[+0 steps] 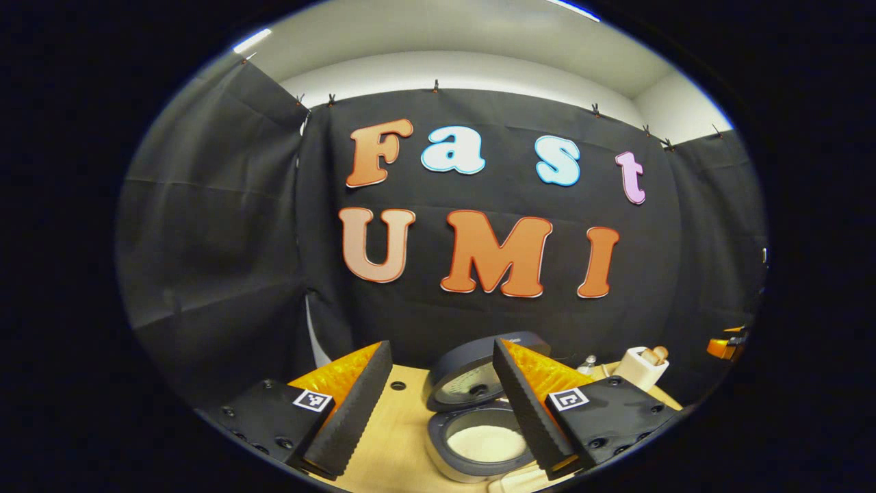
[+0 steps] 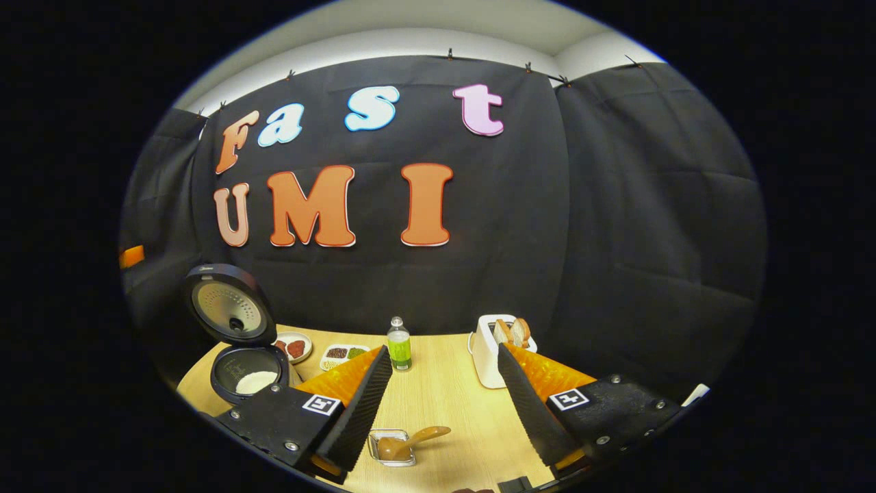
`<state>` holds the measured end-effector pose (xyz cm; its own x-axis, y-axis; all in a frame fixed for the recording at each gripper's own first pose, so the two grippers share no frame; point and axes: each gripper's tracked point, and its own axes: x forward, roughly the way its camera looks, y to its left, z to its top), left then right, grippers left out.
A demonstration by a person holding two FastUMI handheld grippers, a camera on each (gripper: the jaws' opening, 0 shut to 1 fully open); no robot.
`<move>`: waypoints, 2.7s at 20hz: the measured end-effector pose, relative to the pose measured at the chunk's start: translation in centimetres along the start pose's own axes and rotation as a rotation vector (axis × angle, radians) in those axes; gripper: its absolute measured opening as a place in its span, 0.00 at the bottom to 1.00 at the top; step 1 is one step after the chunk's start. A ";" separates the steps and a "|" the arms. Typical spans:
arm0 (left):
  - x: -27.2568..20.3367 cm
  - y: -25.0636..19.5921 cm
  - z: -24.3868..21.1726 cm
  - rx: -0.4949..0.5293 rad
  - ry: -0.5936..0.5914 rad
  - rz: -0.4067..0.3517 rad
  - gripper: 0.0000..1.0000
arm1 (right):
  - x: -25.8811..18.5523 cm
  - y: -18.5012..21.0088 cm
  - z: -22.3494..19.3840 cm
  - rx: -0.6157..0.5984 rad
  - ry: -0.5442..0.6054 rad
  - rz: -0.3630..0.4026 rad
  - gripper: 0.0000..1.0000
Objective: Close the left gripper, press the button to open the rice cooker; take a wooden spoon from the chopstick holder with the right hand, scoop a spoonful of rice and pour it into the rice cooker, then put the wooden spoon back into the chopstick holder.
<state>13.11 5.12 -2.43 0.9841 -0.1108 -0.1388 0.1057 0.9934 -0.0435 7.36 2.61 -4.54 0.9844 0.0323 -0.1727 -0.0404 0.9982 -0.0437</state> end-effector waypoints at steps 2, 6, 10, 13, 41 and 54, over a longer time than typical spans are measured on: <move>2.5 -2.0 2.2 0.004 -0.016 -0.042 0.99 | -1.1 0.9 1.3 -0.006 -0.019 0.023 0.95; 7.6 -5.4 3.6 0.049 0.003 -0.086 0.97 | -2.4 1.8 2.0 -0.049 -0.038 0.028 0.95; 12.4 -7.3 3.0 0.049 0.040 -0.116 0.99 | -3.1 2.8 2.0 -0.076 -0.041 0.048 0.95; 15.6 -6.8 1.3 0.066 0.080 -0.098 0.97 | -3.6 2.9 1.8 -0.063 -0.033 0.052 0.94; 9.8 -8.6 -15.5 0.061 0.293 -0.118 1.00 | -4.4 0.7 0.3 0.124 -0.030 0.074 0.94; 4.8 -9.8 -26.3 0.101 0.244 -0.104 1.00 | -4.7 0.7 -2.4 0.131 0.026 0.077 0.94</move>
<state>13.02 -5.86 -28.67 0.9051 -0.2034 -0.3735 0.2300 0.9728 0.0275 2.32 3.00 -6.13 0.9744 0.1094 -0.1964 -0.0913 0.9909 0.0992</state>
